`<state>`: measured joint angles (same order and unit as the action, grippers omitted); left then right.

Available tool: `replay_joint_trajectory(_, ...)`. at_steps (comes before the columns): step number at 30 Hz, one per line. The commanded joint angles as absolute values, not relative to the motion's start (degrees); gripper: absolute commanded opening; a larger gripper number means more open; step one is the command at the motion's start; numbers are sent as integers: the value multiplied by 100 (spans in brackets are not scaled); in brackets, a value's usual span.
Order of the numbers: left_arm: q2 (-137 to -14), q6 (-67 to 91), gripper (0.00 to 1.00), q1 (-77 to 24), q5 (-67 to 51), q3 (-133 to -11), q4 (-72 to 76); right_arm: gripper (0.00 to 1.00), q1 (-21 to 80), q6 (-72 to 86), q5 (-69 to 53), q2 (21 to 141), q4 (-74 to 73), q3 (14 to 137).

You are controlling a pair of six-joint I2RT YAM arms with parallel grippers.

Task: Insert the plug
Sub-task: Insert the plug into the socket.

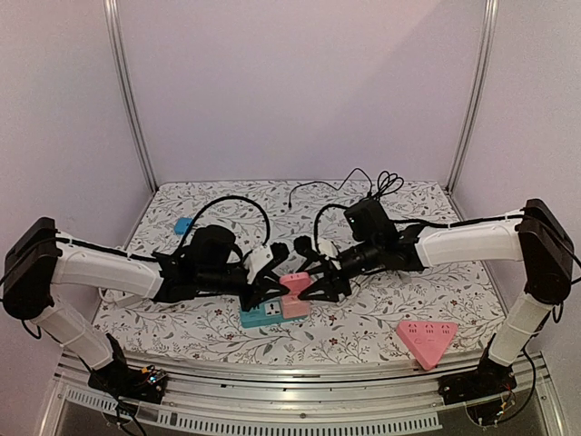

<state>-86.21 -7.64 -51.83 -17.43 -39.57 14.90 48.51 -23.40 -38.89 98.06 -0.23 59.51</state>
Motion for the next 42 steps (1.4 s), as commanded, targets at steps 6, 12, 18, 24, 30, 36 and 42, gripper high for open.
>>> replay_joint_trajectory(6, -8501, -728, 74, -5291, -1594, -3965, 431, 99, 4770, -2678, -3553, 9639, -441, 5802)
replay_joint_trajectory(12, -7765, -681, 92, -5291, -1157, -3669, 635, 99, 4738, -3024, -3508, 10193, -430, 5948)
replay_joint_trajectory(18, -7038, -93, 93, -5291, -26, -3218, 806, 96, 4738, -3181, -3826, 10759, -72, 6053)
replay_joint_trajectory(24, -6221, 254, 93, -5291, 267, -2642, 967, 89, 4744, -3063, -4054, 10937, 563, 5903)
replay_joint_trajectory(30, -6006, 211, 93, -5293, 412, -2633, 929, 86, 4721, -2943, -4075, 11160, 1103, 5781)
replay_joint_trajectory(36, -6101, 201, 91, -5299, 379, -2690, 826, 71, 4684, -2888, -4209, 11337, 1396, 5741)
replay_joint_trajectory(42, -6847, 69, 85, -5308, 955, -2925, 333, 67, 4678, -2875, -3911, 11386, 1636, 5566)
